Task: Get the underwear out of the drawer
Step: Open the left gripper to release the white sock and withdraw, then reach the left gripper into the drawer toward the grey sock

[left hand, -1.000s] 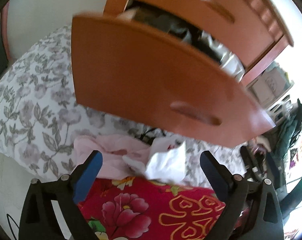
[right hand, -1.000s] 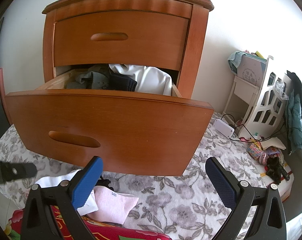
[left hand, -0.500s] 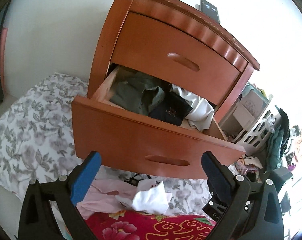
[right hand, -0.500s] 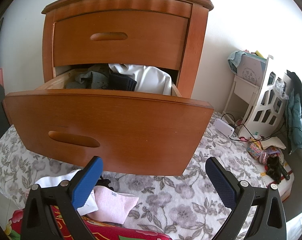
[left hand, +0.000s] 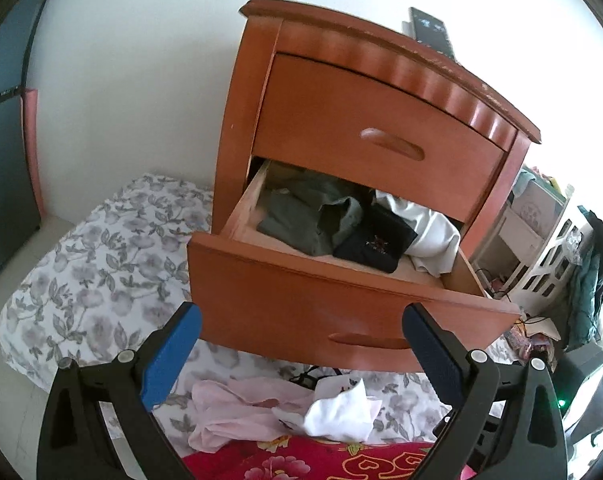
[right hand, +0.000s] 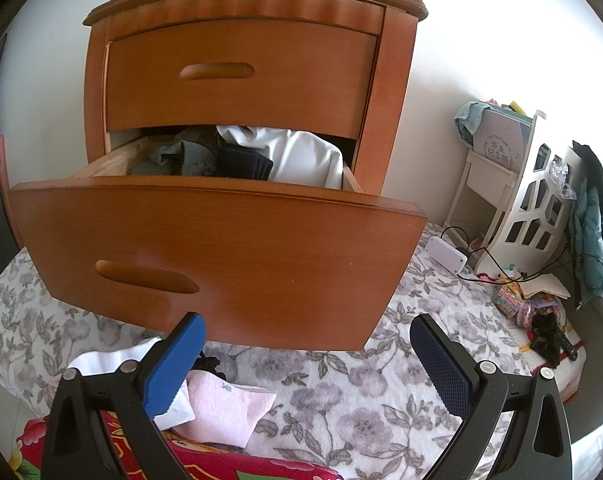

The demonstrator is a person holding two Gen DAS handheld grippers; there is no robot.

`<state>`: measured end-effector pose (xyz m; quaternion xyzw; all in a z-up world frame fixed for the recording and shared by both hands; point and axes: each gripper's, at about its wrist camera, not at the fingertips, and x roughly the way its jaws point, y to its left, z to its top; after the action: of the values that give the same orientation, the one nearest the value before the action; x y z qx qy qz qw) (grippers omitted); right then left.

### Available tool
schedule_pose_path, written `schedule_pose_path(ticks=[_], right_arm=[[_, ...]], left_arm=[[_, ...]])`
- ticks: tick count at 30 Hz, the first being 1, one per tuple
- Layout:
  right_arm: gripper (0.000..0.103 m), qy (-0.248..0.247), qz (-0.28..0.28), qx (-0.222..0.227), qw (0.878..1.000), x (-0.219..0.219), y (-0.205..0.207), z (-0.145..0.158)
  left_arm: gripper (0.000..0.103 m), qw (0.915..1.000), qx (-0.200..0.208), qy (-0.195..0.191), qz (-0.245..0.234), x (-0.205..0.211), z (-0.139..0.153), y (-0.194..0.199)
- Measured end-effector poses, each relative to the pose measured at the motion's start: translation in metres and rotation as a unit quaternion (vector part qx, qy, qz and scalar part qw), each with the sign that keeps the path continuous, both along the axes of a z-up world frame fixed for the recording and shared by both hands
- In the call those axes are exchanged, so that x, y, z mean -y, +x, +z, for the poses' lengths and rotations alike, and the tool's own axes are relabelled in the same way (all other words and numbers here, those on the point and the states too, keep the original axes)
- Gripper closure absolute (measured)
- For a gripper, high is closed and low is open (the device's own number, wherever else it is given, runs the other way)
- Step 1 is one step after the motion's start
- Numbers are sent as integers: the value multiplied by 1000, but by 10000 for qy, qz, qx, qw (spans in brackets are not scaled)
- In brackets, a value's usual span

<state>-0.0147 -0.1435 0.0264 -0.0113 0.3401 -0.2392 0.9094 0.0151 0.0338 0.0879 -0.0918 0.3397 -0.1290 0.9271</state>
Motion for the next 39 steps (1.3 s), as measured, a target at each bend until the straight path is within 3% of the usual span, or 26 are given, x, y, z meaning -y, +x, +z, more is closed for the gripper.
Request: schedule_pose_path(ticks=[8,12,20,25,30,39], right_arm=[[0,11,3,-18,10000,0,0,0],[0,80,-7,-31,10000,2,2,0],[0,191,-48,-30,9998,6,0,1],[0,227,-48,-111,9997,7,3,-2],[0,308,-75,-152,9994,10,4,-3],[0,380,-79,-168,9991,12,4,-5]], left_arm=[[3,9997,148,181,87,6,14,13],[3,9981,233,536,205,15,28,27],[3,9910,222,1309,-174,45,44,66],[3,9872,-16,1563,-309,62,46,93],[3,9765,-17,2088,-526,87,45,112],[3,9731,-672,2138,-528,108,29,147]])
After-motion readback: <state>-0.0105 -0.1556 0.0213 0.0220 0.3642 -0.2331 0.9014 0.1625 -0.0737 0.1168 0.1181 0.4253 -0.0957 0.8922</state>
